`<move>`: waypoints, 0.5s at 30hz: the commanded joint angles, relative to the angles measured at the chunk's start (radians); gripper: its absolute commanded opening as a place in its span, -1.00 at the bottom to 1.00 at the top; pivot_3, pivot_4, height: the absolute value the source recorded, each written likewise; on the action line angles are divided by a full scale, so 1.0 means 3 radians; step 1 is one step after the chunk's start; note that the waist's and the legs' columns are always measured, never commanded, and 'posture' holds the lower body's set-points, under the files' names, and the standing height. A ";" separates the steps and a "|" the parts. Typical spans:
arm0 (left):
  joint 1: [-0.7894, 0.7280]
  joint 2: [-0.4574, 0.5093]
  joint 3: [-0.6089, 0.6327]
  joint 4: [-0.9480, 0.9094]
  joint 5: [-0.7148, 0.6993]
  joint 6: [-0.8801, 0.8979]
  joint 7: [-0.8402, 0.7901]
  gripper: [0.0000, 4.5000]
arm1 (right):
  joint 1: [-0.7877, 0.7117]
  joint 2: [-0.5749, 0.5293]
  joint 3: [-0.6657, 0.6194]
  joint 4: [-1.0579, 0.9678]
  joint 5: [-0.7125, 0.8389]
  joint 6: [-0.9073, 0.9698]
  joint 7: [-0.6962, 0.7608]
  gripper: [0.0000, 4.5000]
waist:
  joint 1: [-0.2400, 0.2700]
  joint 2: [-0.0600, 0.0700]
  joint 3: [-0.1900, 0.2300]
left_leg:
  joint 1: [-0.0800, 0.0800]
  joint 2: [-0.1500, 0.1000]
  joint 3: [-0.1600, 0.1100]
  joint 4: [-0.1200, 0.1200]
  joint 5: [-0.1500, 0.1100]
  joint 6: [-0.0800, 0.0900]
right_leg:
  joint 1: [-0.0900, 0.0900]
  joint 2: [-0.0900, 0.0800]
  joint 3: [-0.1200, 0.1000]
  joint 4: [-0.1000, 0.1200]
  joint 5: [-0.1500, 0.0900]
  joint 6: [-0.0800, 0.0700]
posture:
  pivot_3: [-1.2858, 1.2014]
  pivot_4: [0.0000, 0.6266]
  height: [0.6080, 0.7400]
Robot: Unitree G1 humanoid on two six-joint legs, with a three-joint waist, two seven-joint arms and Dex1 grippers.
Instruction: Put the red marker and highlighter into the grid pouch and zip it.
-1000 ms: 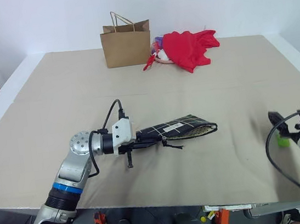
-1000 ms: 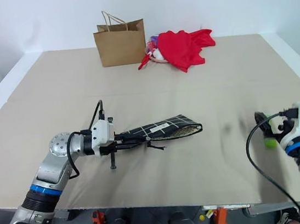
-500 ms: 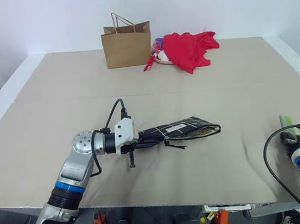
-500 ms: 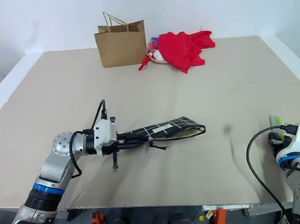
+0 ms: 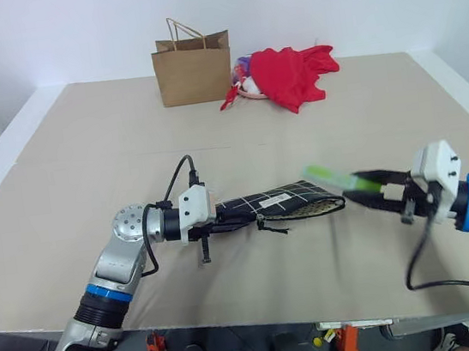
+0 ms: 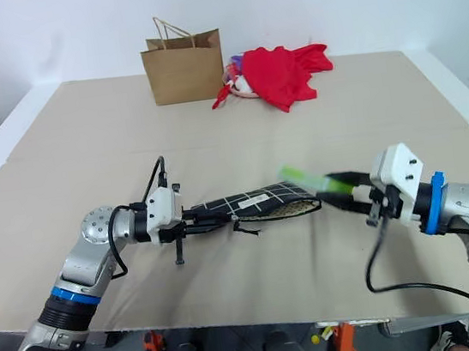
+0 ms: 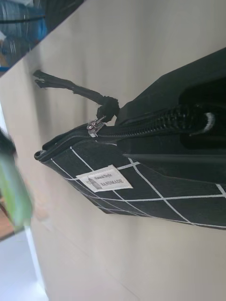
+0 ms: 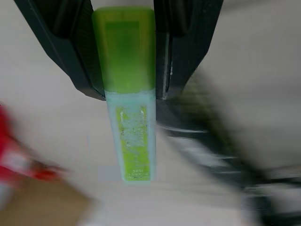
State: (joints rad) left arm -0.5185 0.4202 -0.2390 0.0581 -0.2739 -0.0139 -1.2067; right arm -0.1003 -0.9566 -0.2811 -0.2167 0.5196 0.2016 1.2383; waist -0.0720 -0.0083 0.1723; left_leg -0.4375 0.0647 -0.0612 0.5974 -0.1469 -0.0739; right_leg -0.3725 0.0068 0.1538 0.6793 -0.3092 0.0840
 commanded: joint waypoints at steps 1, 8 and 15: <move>-0.0043 0.0007 0.0023 -0.0064 -0.0020 -0.0036 -0.0009 -1.00 | -0.0088 -0.0365 0.0002 0.0177 0.0104 -0.0123 0.0722 -0.51 | 0.0006 -0.0001 0.0001 | -0.0001 -0.0004 0.0000 0.0000 0.0000 0.0000 | 0.0000 -0.0004 0.0000 0.0000 -0.0001 0.0001 | 0.03 -0.52 0.99; -0.0040 -0.0025 0.0010 -0.0077 -0.0007 -0.0052 0.0011 -1.00 | -0.0404 -0.0454 0.0261 0.0520 -0.0014 -0.0203 0.0980 -0.51 | -0.0004 -0.0007 0.0004 | 0.0002 -0.0014 0.0002 0.0004 0.0000 0.0000 | 0.0001 -0.0016 0.0000 0.0002 -0.0003 0.0008 | 0.03 -0.52 0.99; -0.0037 -0.0067 0.0001 -0.0120 -0.0010 -0.0041 0.0060 -1.00 | -0.0589 -0.0451 0.0473 0.0539 -0.0072 -0.0068 0.0958 -0.51 | -0.0003 -0.0006 0.0004 | 0.0001 -0.0015 0.0002 0.0004 0.0000 -0.0001 | 0.0001 -0.0017 0.0000 0.0002 -0.0003 0.0009 | 0.03 -0.52 0.99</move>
State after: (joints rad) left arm -0.5185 0.4033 -0.2399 0.0582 -0.2725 -0.0203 -1.1917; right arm -0.2592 -1.0846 -0.1403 -0.0490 0.5019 0.1851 1.5076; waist -0.0729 -0.0101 0.1735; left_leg -0.4372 0.0603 -0.0606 0.5986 -0.1468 -0.0741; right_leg -0.3722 0.0018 0.1538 0.6799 -0.3101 0.0868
